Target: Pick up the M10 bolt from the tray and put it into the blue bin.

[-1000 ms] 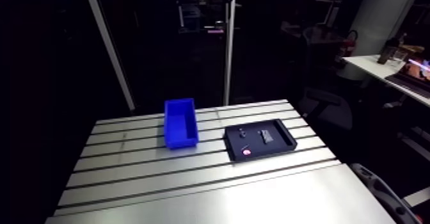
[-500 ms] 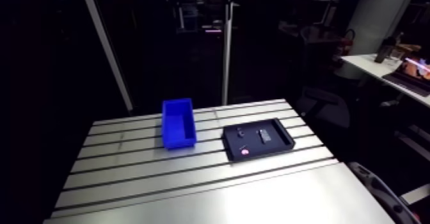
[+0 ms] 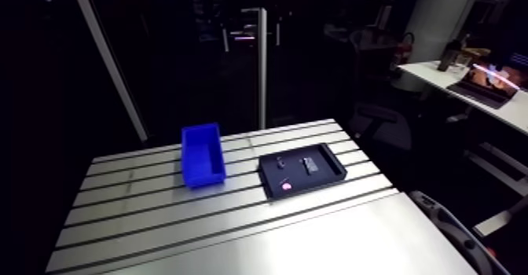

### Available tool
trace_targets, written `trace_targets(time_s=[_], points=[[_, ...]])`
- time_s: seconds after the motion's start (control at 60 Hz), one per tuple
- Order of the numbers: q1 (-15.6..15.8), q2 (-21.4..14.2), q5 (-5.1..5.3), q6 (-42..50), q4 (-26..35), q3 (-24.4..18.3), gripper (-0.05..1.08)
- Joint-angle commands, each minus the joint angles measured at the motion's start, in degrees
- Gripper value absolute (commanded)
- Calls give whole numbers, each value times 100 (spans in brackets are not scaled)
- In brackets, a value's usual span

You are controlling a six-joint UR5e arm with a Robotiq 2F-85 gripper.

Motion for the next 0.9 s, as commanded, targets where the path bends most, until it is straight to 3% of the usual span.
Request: trace_targets(time_s=[0.017, 0.4, 0.9], points=[[-242, 23, 6, -132, -226, 212, 1], [-586, 88, 32, -404, -776, 614, 1], [-811, 268, 32, -536, -1432, 1158, 1]])
